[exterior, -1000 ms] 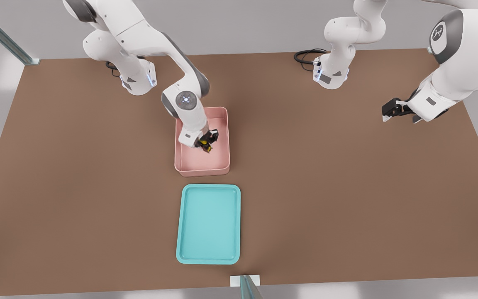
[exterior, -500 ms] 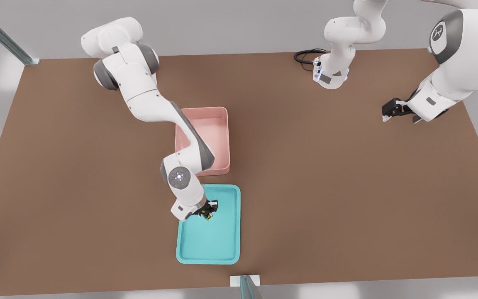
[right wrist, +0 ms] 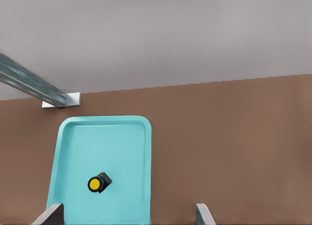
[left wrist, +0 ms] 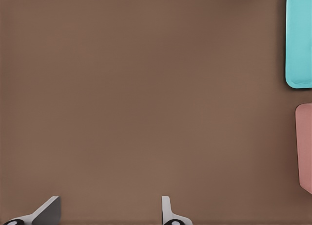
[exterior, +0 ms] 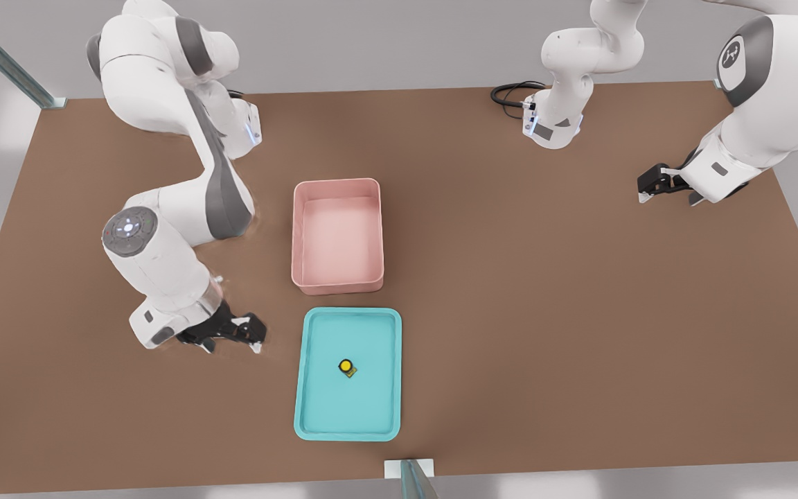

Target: The left arm remains still, and the right arm places the button from the box into the tray

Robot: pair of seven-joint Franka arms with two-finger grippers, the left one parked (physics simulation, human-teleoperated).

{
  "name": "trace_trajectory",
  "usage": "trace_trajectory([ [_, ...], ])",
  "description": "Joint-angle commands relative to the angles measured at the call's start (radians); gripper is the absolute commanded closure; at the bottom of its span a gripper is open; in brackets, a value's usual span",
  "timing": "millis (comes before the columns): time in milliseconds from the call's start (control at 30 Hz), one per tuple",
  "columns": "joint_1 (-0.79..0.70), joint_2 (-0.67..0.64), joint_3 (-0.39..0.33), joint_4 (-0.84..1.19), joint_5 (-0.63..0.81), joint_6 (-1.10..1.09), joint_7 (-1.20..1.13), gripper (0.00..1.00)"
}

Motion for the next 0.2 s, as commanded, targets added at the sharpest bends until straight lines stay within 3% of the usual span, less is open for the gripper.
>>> trace_trajectory([
  [0,-0.062,-0.127,0.005,-0.087,0.001,-0.353,-0.180,0.00],
  [167,-0.071,-0.193,0.005,-0.147,-0.001,-0.353,-0.179,0.00],
])
